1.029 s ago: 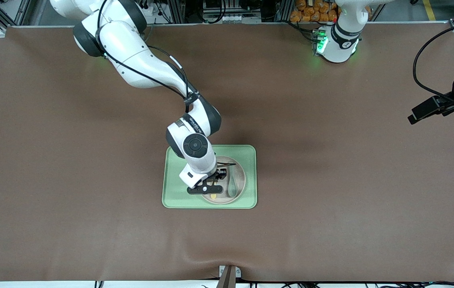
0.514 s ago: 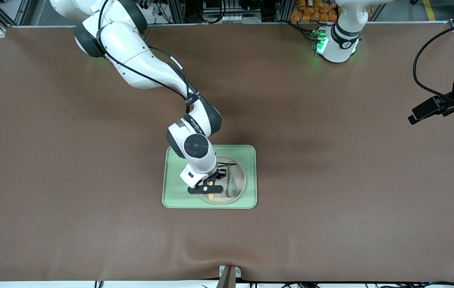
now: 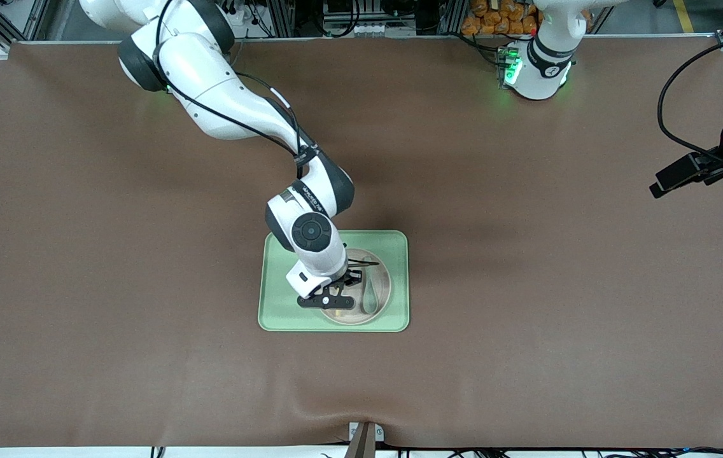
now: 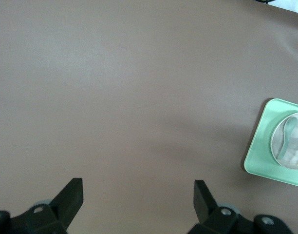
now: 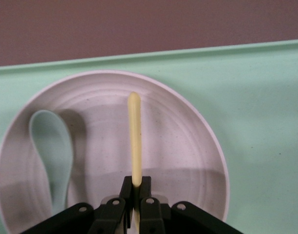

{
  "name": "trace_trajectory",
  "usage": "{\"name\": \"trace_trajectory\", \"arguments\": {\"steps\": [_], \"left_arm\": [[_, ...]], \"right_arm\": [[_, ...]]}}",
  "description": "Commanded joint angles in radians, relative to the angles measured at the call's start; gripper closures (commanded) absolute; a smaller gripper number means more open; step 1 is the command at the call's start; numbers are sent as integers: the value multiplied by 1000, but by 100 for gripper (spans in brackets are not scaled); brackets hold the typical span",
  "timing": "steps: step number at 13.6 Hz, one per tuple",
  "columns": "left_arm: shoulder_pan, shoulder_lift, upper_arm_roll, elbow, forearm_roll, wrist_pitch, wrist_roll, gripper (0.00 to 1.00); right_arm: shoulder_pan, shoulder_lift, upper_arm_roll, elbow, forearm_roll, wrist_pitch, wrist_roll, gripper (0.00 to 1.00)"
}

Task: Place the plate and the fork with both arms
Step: 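Lift the yellow fork out of the plate with the right gripper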

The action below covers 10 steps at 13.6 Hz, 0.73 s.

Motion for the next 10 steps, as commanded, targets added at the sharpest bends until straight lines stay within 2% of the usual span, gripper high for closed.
{"name": "trace_trajectory", "arguments": {"steps": [1,5,8,10], "left_arm": [[3,-26,-6,-19,21,0,13,0],[3,-28,-6,-19,21,0,13,0],[1,-23,-6,-19,21,3,12,0],[1,-21,-6,-19,21,4,13,0]], "right_arm": [[-66,-47,11,7,104,-29,-1,100],[-239,-93,121,-31,172,-40,-168,100],[-405,-124,265,-127,170,-33,-257,100],[-448,-135,292,-170,170,-30,-297,99]]}}
